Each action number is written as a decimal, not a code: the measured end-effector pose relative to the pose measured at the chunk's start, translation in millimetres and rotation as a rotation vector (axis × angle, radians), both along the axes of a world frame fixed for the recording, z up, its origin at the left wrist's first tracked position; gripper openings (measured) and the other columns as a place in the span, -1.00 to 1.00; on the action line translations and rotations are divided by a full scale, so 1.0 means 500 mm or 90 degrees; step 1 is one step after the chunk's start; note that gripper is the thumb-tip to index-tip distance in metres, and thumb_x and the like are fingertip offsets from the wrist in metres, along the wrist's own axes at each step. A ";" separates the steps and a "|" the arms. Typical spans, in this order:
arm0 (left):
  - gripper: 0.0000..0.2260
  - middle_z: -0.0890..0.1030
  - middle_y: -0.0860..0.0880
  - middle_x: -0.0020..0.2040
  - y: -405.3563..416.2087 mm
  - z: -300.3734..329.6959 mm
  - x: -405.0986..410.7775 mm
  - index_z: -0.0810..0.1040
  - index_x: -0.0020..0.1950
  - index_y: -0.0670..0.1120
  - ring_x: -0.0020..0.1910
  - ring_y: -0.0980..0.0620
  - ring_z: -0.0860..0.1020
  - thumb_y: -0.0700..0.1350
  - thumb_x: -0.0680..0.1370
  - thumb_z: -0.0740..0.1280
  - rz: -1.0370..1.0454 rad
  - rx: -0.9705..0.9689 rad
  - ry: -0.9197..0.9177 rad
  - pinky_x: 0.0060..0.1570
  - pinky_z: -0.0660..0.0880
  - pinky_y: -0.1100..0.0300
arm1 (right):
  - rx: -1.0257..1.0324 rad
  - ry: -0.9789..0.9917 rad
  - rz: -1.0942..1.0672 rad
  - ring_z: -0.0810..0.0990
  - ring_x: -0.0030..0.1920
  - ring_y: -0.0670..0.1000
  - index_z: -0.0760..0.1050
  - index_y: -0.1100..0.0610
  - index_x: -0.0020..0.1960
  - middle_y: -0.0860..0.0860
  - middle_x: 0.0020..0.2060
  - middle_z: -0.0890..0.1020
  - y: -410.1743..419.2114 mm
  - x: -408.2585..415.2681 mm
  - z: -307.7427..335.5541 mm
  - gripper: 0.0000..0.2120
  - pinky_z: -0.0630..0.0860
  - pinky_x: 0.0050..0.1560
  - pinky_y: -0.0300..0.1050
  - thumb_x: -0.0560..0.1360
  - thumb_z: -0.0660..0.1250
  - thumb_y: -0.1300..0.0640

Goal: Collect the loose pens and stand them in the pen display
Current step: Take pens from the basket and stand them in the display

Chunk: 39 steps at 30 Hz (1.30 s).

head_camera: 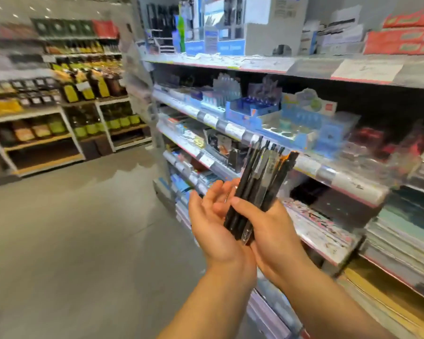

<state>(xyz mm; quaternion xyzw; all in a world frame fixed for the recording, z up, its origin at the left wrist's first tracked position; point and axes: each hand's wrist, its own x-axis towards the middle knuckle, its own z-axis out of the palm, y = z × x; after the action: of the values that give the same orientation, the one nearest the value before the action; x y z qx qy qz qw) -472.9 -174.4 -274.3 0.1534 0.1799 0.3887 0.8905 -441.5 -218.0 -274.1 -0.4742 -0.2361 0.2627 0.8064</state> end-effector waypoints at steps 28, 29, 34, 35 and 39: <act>-0.85 0.68 -0.09 -0.12 0.934 -0.037 -0.176 0.62 0.12 -0.16 -0.39 0.02 0.53 -0.28 0.57 0.38 0.048 0.370 0.340 -0.48 0.43 0.24 | -0.183 -0.012 0.304 0.71 -0.32 0.06 0.58 0.17 0.16 0.22 -0.19 0.72 0.865 -0.034 -0.042 -0.82 0.59 -0.39 -0.12 0.61 0.28 0.29; -0.84 0.68 -0.09 -0.12 0.958 -0.039 -0.148 0.62 0.13 -0.16 -0.37 0.01 0.52 -0.27 0.56 0.38 0.040 0.374 0.349 -0.48 0.42 0.24 | -0.172 -0.008 0.308 0.72 -0.31 0.07 0.59 0.17 0.15 0.22 -0.17 0.73 0.888 -0.008 -0.044 -0.82 0.60 -0.38 -0.11 0.61 0.27 0.31; -0.84 0.64 -0.14 -0.13 1.085 -0.028 -0.014 0.62 0.14 -0.19 -0.42 0.00 0.47 -0.26 0.56 0.37 0.039 0.390 0.397 -0.53 0.32 0.26 | -0.133 -0.014 0.342 0.71 -0.32 0.10 0.55 0.22 0.17 0.18 -0.17 0.74 1.027 0.132 -0.059 -0.82 0.61 -0.39 -0.09 0.62 0.23 0.33; -0.84 0.63 -0.15 -0.14 1.112 -0.018 0.010 0.62 0.13 -0.20 -0.45 0.03 0.46 -0.27 0.57 0.36 0.044 0.382 0.406 -0.55 0.30 0.27 | -0.126 -0.014 0.353 0.71 -0.32 0.10 0.55 0.22 0.17 0.19 -0.18 0.73 1.059 0.157 -0.055 -0.82 0.60 -0.39 -0.09 0.62 0.23 0.33; -0.85 0.65 -0.10 -0.24 1.233 0.044 0.115 0.62 0.10 -0.15 -0.50 0.07 0.47 -0.27 0.58 0.32 0.068 0.378 0.416 -0.60 0.25 0.29 | -0.087 -0.043 0.381 0.69 -0.33 0.10 0.52 0.24 0.19 0.18 -0.20 0.72 1.196 0.264 -0.006 -0.82 0.59 -0.39 -0.09 0.63 0.23 0.34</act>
<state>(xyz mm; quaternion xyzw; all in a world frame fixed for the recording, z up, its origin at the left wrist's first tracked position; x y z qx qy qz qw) -415.4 442.2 -252.6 0.5077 0.3405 0.3998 0.6830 -309.7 380.2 -277.3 -0.4451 -0.3740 0.4878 0.6512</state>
